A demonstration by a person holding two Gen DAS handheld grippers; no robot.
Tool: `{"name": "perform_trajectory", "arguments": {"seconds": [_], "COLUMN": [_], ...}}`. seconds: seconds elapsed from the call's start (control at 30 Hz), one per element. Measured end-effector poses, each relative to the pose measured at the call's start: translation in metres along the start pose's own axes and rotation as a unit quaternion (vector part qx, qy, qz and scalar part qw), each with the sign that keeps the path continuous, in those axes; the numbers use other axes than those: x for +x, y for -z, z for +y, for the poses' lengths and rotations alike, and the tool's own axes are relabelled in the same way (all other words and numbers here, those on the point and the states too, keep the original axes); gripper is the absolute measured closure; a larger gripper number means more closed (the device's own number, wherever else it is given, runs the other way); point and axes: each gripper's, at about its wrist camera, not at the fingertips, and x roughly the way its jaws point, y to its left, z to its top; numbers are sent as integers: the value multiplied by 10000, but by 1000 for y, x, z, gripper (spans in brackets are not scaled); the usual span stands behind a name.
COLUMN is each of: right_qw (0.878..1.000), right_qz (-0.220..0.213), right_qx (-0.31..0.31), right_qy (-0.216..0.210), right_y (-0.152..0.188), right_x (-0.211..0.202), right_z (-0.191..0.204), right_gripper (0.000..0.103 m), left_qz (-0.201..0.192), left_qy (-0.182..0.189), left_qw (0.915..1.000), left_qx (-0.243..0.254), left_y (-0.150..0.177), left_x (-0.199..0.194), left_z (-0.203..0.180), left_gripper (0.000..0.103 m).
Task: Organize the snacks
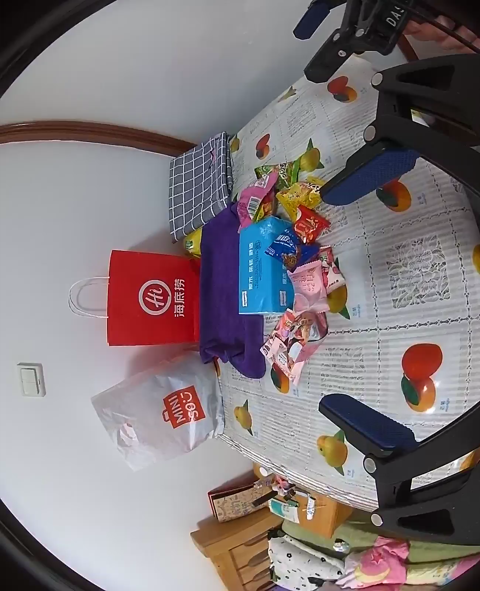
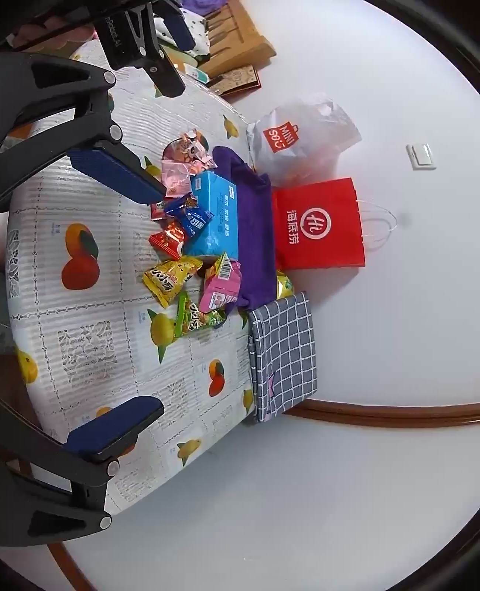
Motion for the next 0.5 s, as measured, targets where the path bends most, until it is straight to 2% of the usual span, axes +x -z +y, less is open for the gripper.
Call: {"name": "perform_trajectory", "arguments": {"seconds": [0.23,0.5], "right_qw": [9998,9999], "right_qz": [-160,-60], "right_qx": [-75,-73], "right_qy": [-25,-57], "right_y": [2,0], "right_x": [-5,-8], "right_z": [10,13], "right_gripper": [0,0], "left_qz": [21,-26], "left_qy": [153,160], "left_qw": [9998,9997], "left_qx": [-147,-207], "left_y": [0,-1], "left_x": [-1,-5], "left_z": [0,5], "left_gripper": [0,0]}}
